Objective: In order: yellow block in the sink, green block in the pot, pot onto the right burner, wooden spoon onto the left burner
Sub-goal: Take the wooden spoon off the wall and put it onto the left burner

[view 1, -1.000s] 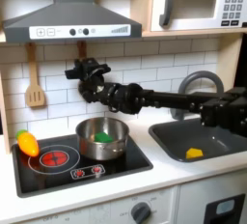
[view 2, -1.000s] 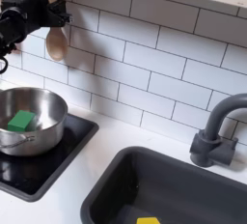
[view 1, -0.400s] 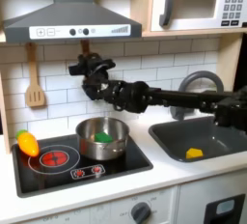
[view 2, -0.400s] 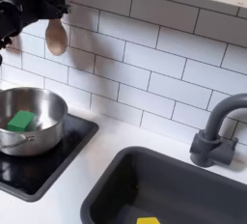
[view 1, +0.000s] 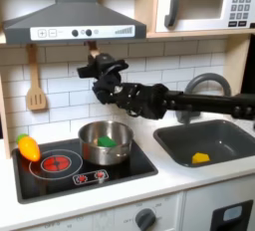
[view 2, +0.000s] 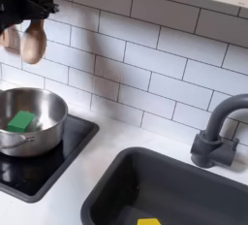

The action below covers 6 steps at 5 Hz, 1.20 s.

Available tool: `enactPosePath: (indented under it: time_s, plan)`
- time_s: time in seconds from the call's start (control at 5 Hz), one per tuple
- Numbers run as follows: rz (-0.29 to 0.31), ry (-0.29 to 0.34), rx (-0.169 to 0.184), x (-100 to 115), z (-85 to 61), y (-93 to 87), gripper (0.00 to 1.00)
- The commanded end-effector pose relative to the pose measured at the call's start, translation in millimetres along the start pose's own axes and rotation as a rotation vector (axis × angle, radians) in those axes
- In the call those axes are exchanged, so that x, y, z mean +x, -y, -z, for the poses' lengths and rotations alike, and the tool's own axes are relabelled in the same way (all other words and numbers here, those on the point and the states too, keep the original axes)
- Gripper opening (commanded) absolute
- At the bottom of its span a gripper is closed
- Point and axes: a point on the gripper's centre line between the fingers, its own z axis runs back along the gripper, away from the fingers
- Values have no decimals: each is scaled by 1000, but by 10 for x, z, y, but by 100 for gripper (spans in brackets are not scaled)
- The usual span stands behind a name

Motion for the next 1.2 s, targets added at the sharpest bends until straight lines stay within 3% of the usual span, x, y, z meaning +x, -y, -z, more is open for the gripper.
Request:
enactPosePath:
  time_s: [0.0,0.2,0.6,0.8,1.0]
  plan:
    - [17,-53,-3,-199,-262,-28,0]
    - [28,-82,16,-374,-299,-140,0]
    - [62,-71,33,-505,-252,-218,0]
    - [96,-44,25,-536,-329,-260,0]
    - [106,-25,3,-725,-441,-278,0]
